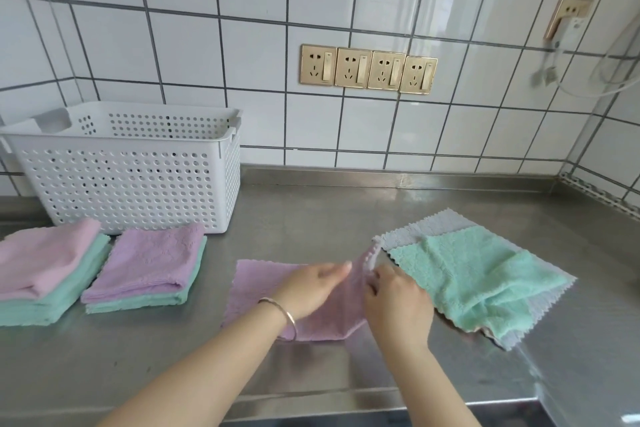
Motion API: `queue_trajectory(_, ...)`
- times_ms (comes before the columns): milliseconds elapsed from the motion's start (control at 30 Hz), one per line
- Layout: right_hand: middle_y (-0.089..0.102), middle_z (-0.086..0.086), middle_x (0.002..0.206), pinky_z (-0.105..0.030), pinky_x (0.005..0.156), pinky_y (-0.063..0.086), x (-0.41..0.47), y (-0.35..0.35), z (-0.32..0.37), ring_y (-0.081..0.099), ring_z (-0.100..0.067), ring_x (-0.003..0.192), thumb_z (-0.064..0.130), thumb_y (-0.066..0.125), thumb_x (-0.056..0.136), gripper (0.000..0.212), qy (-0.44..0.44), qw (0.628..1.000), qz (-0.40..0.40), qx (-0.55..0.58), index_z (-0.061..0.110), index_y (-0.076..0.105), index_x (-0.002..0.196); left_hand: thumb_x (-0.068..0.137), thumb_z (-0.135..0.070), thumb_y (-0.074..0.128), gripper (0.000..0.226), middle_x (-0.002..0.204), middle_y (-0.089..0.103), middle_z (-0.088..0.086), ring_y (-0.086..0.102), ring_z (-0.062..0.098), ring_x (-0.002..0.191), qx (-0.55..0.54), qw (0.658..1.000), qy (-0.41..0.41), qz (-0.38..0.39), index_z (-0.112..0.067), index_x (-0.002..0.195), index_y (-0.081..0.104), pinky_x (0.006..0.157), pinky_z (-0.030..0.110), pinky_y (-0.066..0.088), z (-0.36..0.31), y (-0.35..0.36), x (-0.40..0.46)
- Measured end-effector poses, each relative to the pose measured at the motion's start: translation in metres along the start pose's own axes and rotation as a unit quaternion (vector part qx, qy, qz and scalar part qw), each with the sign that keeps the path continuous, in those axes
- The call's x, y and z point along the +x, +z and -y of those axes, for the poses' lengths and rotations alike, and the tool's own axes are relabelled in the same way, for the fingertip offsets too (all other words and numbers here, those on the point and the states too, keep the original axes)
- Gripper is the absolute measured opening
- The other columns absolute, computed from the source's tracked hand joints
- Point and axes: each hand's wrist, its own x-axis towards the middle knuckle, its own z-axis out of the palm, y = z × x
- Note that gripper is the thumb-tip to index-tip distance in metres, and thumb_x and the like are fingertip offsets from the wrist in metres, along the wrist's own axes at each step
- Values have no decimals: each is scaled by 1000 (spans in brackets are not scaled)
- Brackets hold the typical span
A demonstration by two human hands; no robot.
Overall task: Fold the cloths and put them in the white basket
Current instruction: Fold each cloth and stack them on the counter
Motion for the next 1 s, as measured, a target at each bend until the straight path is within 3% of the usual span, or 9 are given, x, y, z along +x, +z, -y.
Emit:
queue_trajectory(100, 57, 3, 53, -27, 45, 38, -5, 2, 30, 55, -23, 49, 23, 45, 63, 15, -131, 990, -40, 32, 20, 59, 58, 61, -61, 60, 51, 88, 72, 10, 66, 27, 89, -301, 947, -98, -59, -15, 76, 74, 91, 43, 49, -17, -20, 6)
queue_trajectory(200, 62, 4, 82, -23, 52, 39, -15, 13, 43, 54, -20, 71, 19, 53, 65, 23, -172, 973, 6, 152, 21, 59, 87, 62, -31, 59, 25, 54, 58, 8, 54, 24, 65, -331, 930, -114, -111, -14, 45, 61, 69, 34, 43, -1, -33, 7)
queue_trajectory(300, 57, 0, 120, -20, 72, 44, -25, 23, 42, 49, -19, 99, 13, 56, 68, 52, -166, 965, 84, 187, 18, 49, 119, 88, -20, 55, 25, 69, 57, 14, 55, 20, 58, -308, 934, -116, -140, -16, 63, 59, 60, 22, 42, 19, -46, 2)
queue_trajectory(433, 29, -1, 153, -32, 92, 48, -33, 28, 42, 38, -24, 133, 2, 44, 78, 66, -181, 959, 185, 114, 15, 34, 142, 92, -23, 53, 27, 66, 53, 9, 47, 21, 67, -162, 956, -124, -211, -14, 67, 59, 53, 25, 30, 47, -61, -9)
queue_trajectory(567, 3, 8, 159, -26, 102, 39, -38, 30, 47, 13, -10, 145, 1, 33, 90, 66, -168, 944, 274, 74, 24, 14, 149, 93, -24, 52, 45, 52, 36, 2, 34, 19, 51, -42, 959, -149, -237, -16, 52, 35, 46, 28, 21, 70, -61, -22)
queue_trajectory(700, 3, 8, 159, -26, 102, 41, -38, 34, 50, 8, -9, 146, 0, 30, 91, 64, -188, 942, 269, 69, 22, 15, 149, 93, -28, 49, 43, 69, 57, 14, 49, 28, 71, 53, 951, -162, -257, -16, 54, 36, 59, 29, 31, 81, -54, -26)
queue_trajectory(800, 17, 3, 158, -24, 96, 46, -42, 46, 49, 21, -11, 144, -3, 29, 89, 60, -201, 949, 235, 54, 16, 28, 146, 95, -26, 45, 31, 94, 66, 21, 59, 36, 90, 83, 948, -166, -258, -10, 68, 51, 68, 34, 40, 84, -48, -29)
queue_trajectory(900, 65, -4, 123, -16, 71, 56, -43, 51, 52, 65, -16, 109, 5, 29, 71, 57, -223, 949, 218, 42, 13, 69, 111, 96, -24, 42, 30, 106, 64, 24, 57, 39, 100, 97, 944, -171, -265, 1, 93, 58, 73, 35, 39, 90, -44, -30)
queue_trajectory(1000, 72, -4, 108, -20, 68, 58, -44, 54, 53, 71, -17, 98, 9, 29, 66, 57, -251, 938, 238, -24, 13, 74, 100, 96, -22, 41, 29, 109, 65, 24, 57, 39, 103, 117, 943, -168, -263, 2, 97, 58, 78, 37, 42, 94, -42, -29)
